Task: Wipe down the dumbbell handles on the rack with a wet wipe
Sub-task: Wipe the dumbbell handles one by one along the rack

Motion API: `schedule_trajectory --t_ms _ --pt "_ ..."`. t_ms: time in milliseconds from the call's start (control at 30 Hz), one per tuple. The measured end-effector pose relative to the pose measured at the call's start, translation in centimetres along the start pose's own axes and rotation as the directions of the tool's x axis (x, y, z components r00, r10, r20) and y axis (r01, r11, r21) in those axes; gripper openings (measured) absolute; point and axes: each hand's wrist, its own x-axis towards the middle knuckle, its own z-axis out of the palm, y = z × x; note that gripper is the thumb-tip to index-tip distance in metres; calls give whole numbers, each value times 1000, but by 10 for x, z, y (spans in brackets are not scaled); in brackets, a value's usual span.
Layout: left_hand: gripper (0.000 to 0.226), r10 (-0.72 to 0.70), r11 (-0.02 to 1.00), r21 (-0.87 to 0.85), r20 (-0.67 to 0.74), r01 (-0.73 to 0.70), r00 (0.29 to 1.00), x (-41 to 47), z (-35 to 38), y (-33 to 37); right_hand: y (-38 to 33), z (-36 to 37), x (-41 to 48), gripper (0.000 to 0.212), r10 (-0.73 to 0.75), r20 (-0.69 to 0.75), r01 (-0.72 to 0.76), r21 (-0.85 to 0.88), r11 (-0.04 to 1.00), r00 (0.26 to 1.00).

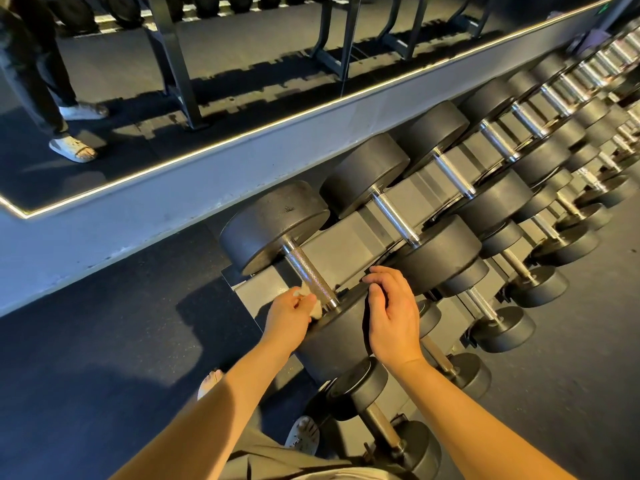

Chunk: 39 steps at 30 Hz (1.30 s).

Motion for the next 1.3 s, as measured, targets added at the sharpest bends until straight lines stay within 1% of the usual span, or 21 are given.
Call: schedule_trajectory --t_ms 33,100,133,200,267,300,400,433,467,500,600,667,767,867,900,933,1000,1067,1133,1200,1300 --pt "16 -44 999 34 64 42 997 -1 -3 0 0 0 0 35 0 -1 0 2 1000 1000" --pt "13 -102 995 20 122 100 987 2 -11 -2 1 0 0 35 5 5 -5 8 1000 1000" --pt "10 -112 993 -16 128 115 986 4 -15 -2 1 0 -1 35 3 5 -3 8 1000 1000" --pt "6 -155 984 -79 89 162 984 10 -16 3 2 0 0 34 -8 -3 8 4 1000 1000" --pt "7 -213 973 -79 62 217 975 18 -10 6 2 0 1 33 -3 -2 3 -1 1000 1000" --pt "9 -226 970 -66 93 232 970 21 -8 6 2 0 0 33 -1 1 1 -3 1000 1000" --pt "19 -218 970 -44 264 237 940 26 -14 3 0 -1 0 32 6 7 -6 -7 1000 1000" --pt "22 -193 974 -50 318 219 928 29 -18 -2 -1 -1 0 31 8 6 -8 -6 1000 1000" --pt "22 -162 982 -37 354 187 921 27 -21 -5 -1 -1 0 32 10 7 -10 -5 1000 1000" --pt "20 -140 988 -15 358 156 923 27 -21 -6 -1 -1 -1 32 13 8 -13 -3 1000 1000" --pt "13 -127 992 37 265 121 956 28 -9 0 -1 -1 -1 32 15 6 -15 -1 1000 1000" --pt "13 -140 990 68 248 127 959 28 -4 7 -1 -1 -1 34 20 8 -20 -2 1000 1000" --pt "13 -161 987 21 251 161 955 22 -4 8 -2 -1 -1 35 25 14 -25 0 1000 1000" --pt "7 -119 993 4 176 120 977 7 -10 8 -1 -1 -1 34 25 0 -25 5 1000 1000" --pt "8 -101 995 -4 155 103 983 3 -12 9 -1 -1 -1 34 26 -4 -26 7 1000 1000" --pt "10 -83 996 -19 145 86 986 -1 -14 10 0 -1 -1 33 26 -8 -26 10 1000 1000" --pt "5 -75 995 -57 154 85 985 -5 -17 12 0 0 -1 33 24 -11 -24 10 1000 1000" --pt "19 -93 992 -68 129 102 987 -5 -12 14 -1 1 -1 33 24 -8 -24 3 1000 1000" --pt "32 -84 996 -22 63 86 994 -6 -4 18 -1 -1 -1 34 27 -4 -27 -9 1000 1000" --pt "36 -49 998 35 24 49 998 -4 2 19 -3 -1 -1 35 41 -3 -41 -22 999 999" --pt "37 -32 993 117 48 26 998 -2 -1 21 -5 -1 -1 36 60 1 -60 -47 997 998"
